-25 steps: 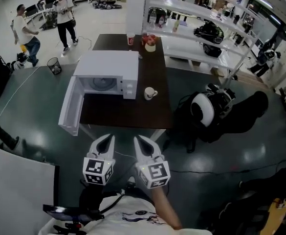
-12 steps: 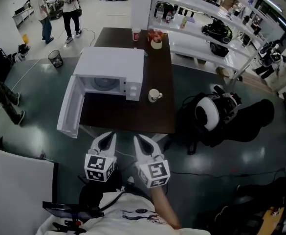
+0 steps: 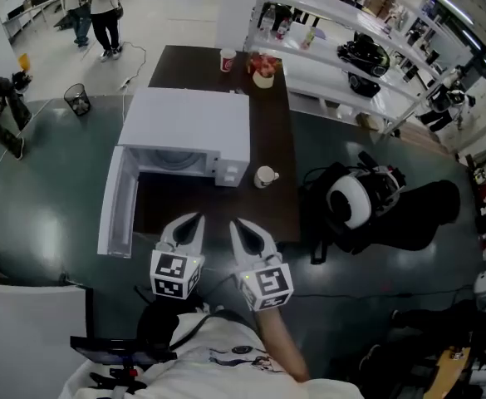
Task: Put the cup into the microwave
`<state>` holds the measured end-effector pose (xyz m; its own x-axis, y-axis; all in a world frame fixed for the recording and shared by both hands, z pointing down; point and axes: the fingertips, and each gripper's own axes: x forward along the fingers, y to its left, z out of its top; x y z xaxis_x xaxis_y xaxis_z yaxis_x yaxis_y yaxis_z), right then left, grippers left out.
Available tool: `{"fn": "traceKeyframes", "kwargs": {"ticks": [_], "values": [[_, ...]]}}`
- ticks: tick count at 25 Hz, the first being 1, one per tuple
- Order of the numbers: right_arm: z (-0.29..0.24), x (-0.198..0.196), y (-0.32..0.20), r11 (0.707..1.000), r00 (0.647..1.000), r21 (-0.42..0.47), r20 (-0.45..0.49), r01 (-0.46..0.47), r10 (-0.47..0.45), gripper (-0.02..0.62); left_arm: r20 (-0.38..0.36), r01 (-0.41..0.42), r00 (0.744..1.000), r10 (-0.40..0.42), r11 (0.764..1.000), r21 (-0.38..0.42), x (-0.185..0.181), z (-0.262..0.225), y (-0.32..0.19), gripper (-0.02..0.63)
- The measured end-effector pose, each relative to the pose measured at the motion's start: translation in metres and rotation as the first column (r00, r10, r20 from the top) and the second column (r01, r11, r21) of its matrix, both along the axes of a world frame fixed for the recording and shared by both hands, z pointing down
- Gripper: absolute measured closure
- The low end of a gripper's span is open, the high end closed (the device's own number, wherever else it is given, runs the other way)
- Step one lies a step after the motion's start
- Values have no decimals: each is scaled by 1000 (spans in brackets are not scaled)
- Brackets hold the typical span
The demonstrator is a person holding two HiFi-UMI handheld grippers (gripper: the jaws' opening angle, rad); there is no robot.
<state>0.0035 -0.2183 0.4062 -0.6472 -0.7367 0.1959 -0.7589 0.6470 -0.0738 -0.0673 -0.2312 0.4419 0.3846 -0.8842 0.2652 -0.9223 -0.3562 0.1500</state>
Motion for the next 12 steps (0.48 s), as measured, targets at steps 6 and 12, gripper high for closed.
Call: {"fn": "traceKeyframes", "kwargs": {"ticks": [6, 12], "values": [[16, -24, -17, 998, 999, -57, -36, -8, 6, 594, -21, -19, 1000, 18, 999, -51, -20, 13, -24, 606], [29, -16, -25, 992, 997, -119, -61, -51, 44, 594, -28, -51, 998, 48, 993, -106, -16, 29, -38, 606]]}}
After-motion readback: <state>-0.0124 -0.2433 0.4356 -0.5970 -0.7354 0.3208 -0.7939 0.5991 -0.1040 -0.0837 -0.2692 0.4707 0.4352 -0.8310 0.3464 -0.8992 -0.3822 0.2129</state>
